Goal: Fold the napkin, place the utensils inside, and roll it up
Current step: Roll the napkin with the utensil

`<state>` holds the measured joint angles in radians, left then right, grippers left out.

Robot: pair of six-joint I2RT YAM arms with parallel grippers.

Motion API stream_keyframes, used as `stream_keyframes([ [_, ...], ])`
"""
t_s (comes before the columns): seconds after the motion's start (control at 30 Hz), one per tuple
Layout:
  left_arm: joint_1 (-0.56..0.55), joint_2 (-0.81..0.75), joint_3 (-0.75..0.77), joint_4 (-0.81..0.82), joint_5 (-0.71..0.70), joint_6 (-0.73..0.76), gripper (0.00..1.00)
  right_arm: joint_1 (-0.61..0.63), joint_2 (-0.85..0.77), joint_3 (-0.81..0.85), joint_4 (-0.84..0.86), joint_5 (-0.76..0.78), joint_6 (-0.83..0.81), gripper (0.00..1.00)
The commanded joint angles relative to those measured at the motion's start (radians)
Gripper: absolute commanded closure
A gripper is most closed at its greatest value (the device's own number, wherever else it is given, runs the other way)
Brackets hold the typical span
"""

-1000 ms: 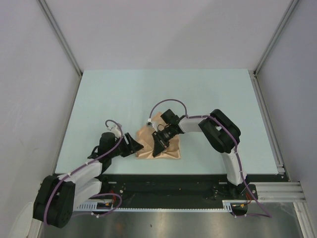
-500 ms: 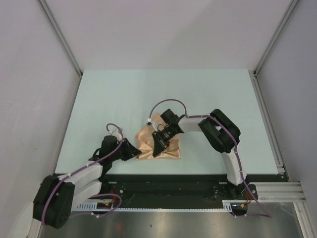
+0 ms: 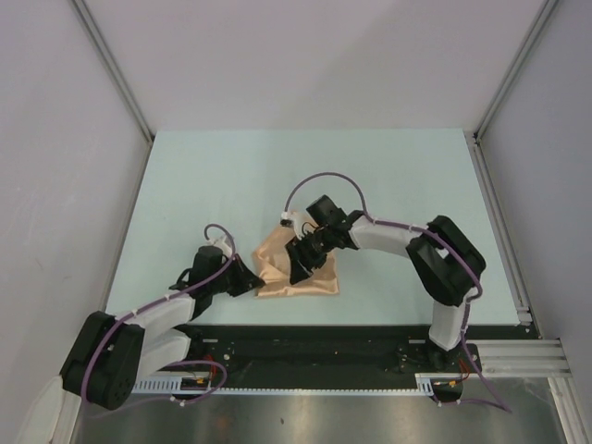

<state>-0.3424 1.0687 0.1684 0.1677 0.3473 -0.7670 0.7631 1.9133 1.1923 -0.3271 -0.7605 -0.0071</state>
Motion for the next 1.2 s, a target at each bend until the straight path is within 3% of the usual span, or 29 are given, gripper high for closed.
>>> stream_keyframes([
  [0.0, -0.006, 0.037, 0.009, -0.089, -0.05, 0.061, 1.0, 0.09, -0.174, -0.1, 0.094, 0.326, -0.036, 0.34],
  [0.27, -0.003, 0.057, 0.025, -0.085, -0.053, 0.074, 1.0, 0.358, -0.277, -0.273, 0.348, 0.821, -0.146, 0.32],
  [0.53, 0.003, 0.054, 0.029, -0.094, -0.053, 0.081, 1.0, 0.464, -0.215, -0.286, 0.421, 1.05, -0.231, 0.33],
  [0.97, 0.008, 0.06, 0.043, -0.094, -0.051, 0.087, 1.0, 0.456, -0.14, -0.261, 0.372, 0.957, -0.261, 0.39],
  [1.03, 0.01, 0.065, 0.045, -0.091, -0.05, 0.089, 1.0, 0.44, -0.128, -0.252, 0.353, 0.907, -0.251, 0.44],
  [1.17, 0.01, 0.063, 0.049, -0.068, -0.03, 0.098, 1.0, 0.398, -0.103, -0.214, 0.278, 0.801, -0.24, 0.68],
])
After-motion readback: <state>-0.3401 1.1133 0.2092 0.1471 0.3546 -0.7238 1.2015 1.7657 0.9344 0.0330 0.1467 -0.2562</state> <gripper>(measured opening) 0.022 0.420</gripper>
